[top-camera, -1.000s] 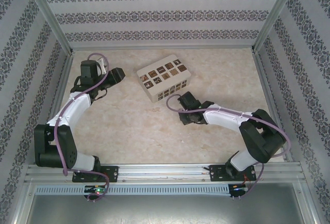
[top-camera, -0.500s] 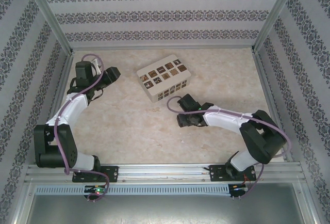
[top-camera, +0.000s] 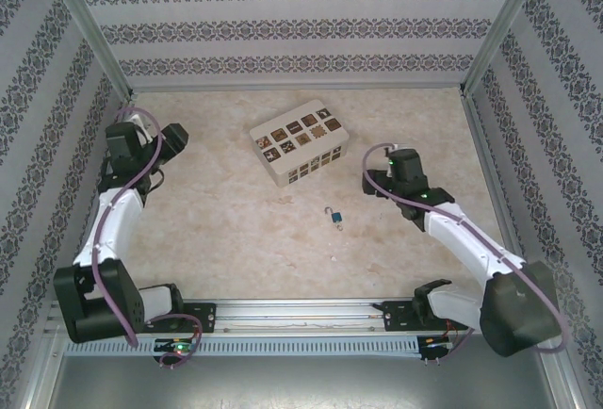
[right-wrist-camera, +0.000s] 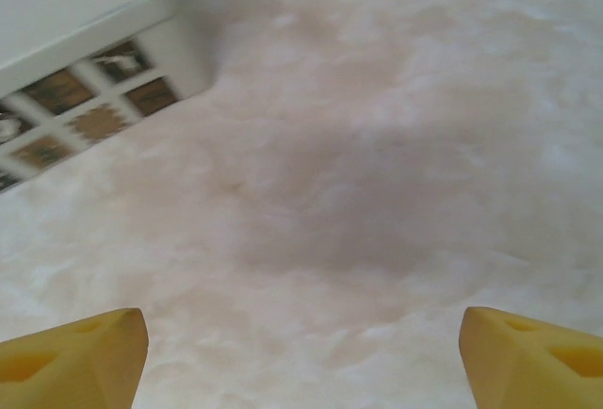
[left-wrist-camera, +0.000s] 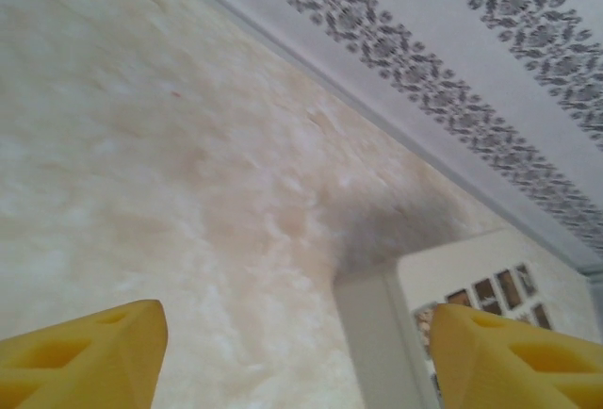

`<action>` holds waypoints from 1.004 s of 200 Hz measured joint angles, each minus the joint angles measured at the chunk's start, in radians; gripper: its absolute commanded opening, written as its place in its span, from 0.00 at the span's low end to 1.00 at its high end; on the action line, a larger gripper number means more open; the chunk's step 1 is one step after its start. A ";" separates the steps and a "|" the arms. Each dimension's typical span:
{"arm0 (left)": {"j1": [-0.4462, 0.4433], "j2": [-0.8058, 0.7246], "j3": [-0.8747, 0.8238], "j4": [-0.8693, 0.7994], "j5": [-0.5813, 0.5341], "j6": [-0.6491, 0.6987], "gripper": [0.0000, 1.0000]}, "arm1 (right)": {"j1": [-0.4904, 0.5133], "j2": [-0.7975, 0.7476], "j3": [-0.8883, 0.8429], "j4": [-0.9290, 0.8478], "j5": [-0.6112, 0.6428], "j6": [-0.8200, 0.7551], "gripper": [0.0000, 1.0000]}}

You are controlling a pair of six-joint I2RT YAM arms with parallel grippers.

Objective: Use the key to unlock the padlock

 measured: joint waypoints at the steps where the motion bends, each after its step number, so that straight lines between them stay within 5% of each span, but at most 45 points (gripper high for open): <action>1: 0.000 -0.006 -0.002 -0.001 -0.008 0.007 0.84 | -0.004 -0.002 -0.003 0.003 0.001 0.001 0.92; 30: 0.002 -0.138 -0.069 -0.006 -0.140 0.074 1.00 | -0.140 -0.072 -0.111 0.092 0.014 -0.010 0.98; 73: 0.006 -0.261 -0.228 0.022 -0.304 0.131 0.99 | -0.241 -0.091 -0.198 0.272 0.046 -0.045 0.98; 201: 0.006 -0.066 -0.311 0.141 -0.377 0.185 0.99 | -0.269 0.304 -0.365 1.084 0.001 -0.174 0.98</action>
